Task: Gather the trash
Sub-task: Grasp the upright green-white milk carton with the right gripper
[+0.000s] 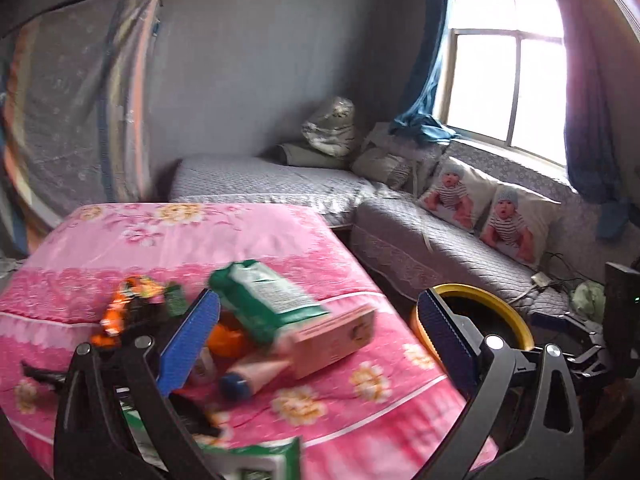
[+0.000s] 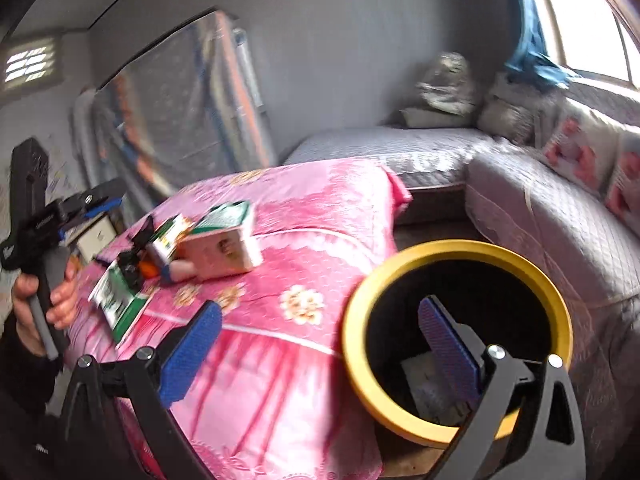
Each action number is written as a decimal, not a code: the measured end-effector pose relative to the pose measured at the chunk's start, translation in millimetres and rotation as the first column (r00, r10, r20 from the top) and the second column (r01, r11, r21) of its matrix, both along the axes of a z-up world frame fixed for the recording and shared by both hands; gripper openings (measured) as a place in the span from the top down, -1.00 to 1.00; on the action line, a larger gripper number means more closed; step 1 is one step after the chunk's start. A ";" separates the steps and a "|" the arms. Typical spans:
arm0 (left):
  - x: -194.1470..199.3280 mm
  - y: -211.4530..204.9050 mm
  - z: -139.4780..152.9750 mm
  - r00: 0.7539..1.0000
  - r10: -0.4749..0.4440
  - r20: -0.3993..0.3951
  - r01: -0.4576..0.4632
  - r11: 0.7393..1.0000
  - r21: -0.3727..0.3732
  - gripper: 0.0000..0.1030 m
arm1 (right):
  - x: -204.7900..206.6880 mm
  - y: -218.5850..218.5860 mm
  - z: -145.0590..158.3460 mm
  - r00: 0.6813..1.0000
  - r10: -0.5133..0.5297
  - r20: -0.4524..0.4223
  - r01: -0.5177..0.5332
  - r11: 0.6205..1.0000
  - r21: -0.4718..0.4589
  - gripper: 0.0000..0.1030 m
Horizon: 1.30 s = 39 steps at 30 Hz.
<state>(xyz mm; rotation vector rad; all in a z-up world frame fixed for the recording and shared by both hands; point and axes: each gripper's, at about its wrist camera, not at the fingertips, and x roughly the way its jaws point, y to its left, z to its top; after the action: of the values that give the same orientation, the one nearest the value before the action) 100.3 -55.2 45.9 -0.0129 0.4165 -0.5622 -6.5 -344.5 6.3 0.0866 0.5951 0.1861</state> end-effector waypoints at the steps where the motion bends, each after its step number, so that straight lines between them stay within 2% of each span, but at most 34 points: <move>1: -4.8 21.9 -2.2 0.999 0.048 0.018 -0.048 0.999 0.016 -0.84 | 4.2 22.9 0.8 0.998 0.067 -0.007 -0.067 0.997 -0.045 -0.85; 4: -15.9 89.4 -13.2 0.983 0.184 0.011 -0.185 0.983 0.013 -0.84 | 15.2 85.6 1.3 0.973 0.230 -0.034 -0.233 0.963 -0.138 -0.85; 6: -22.4 130.6 -21.4 0.968 0.250 -0.023 -0.251 0.968 -0.027 -0.84 | 24.1 123.8 2.1 0.932 0.351 -0.084 -0.361 0.918 -0.163 -0.85; 10: -36.4 191.0 -33.5 0.938 0.341 -0.063 -0.346 0.935 -0.084 -0.84 | 44.5 192.3 1.9 0.837 0.509 -0.203 -0.546 0.805 -0.232 -0.85; 13: -42.5 213.5 -38.9 0.920 0.386 -0.065 -0.390 0.917 -0.088 -0.84 | 63.8 230.7 0.1 0.770 0.560 -0.306 -0.631 0.742 -0.228 -0.80; 16: -46.9 228.4 -45.2 0.913 0.403 -0.067 -0.408 0.908 -0.099 -0.84 | 83.7 259.6 -8.7 0.750 0.540 -0.382 -0.649 0.710 -0.273 -0.71; 19: -49.5 236.3 -54.9 0.911 0.405 -0.080 -0.412 0.907 -0.091 -0.84 | 104.9 276.8 -18.4 0.733 0.500 -0.462 -0.656 0.701 -0.282 -0.65; 23: -50.8 244.2 -65.7 0.909 0.405 -0.102 -0.414 0.906 -0.089 -0.84 | 122.0 290.8 -36.3 0.714 0.448 -0.538 -0.668 0.667 -0.331 -0.64; 26: -51.0 250.3 -70.7 0.905 0.408 -0.118 -0.420 0.903 -0.096 -0.84 | 126.8 299.1 -48.4 0.695 0.429 -0.578 -0.684 0.642 -0.346 -0.59; 29: -49.5 253.4 -73.5 0.901 0.414 -0.133 -0.428 0.898 -0.104 -0.84 | 133.5 306.7 -60.2 0.690 0.399 -0.604 -0.685 0.630 -0.365 -0.54; 35: -49.1 251.3 -72.1 0.900 0.416 -0.131 -0.430 0.898 -0.097 -0.84 | 152.6 305.3 -70.7 0.665 0.384 -0.641 -0.678 0.671 -0.301 -0.29; 39: -47.1 244.4 -69.8 0.902 0.418 -0.113 -0.426 0.902 -0.063 -0.84 | 153.4 299.9 -67.3 0.678 0.396 -0.619 -0.663 0.694 -0.282 -0.14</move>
<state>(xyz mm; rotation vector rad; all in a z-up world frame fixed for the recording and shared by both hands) 53.2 189.1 -23.9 -0.2111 0.4673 -0.1485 147.0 -44.7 -61.0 -0.5790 1.1967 0.6171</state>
